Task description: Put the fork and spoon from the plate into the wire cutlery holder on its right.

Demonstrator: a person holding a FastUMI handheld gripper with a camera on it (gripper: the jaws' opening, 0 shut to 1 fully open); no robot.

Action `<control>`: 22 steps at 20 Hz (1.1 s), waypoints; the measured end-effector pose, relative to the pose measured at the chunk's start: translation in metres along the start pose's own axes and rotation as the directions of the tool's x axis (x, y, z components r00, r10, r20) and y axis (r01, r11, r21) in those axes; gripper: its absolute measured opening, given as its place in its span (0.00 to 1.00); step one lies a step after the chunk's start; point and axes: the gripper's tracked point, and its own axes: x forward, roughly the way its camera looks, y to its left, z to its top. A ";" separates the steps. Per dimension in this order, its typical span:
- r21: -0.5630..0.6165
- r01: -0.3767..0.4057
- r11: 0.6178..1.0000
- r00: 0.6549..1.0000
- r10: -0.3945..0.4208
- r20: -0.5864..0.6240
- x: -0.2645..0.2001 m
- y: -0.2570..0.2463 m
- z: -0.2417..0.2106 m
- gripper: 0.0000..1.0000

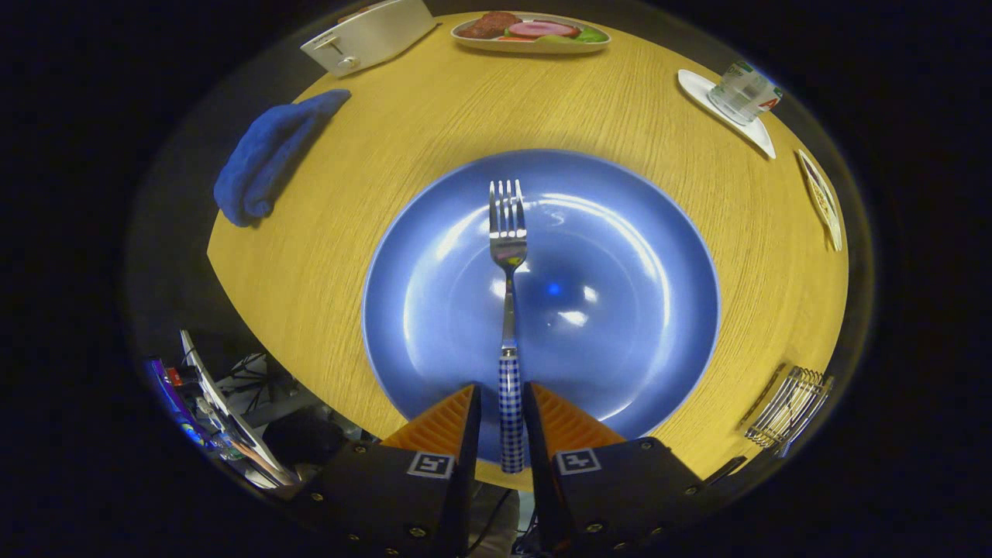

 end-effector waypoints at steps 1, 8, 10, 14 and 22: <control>0.013 0.012 1.000 1.000 -0.012 0.011 -0.004 -0.006 0.002 0.07; -0.063 -0.028 0.998 0.999 0.026 -0.036 -0.025 -0.016 -0.019 0.07; -0.048 -0.072 0.996 0.997 0.070 -0.040 -0.040 -0.019 -0.023 0.07; -0.036 -0.072 0.997 0.997 0.070 -0.044 -0.077 -0.050 -0.040 0.07; 0.022 -0.018 1.000 0.997 0.019 -0.077 -0.133 -0.121 -0.098 0.07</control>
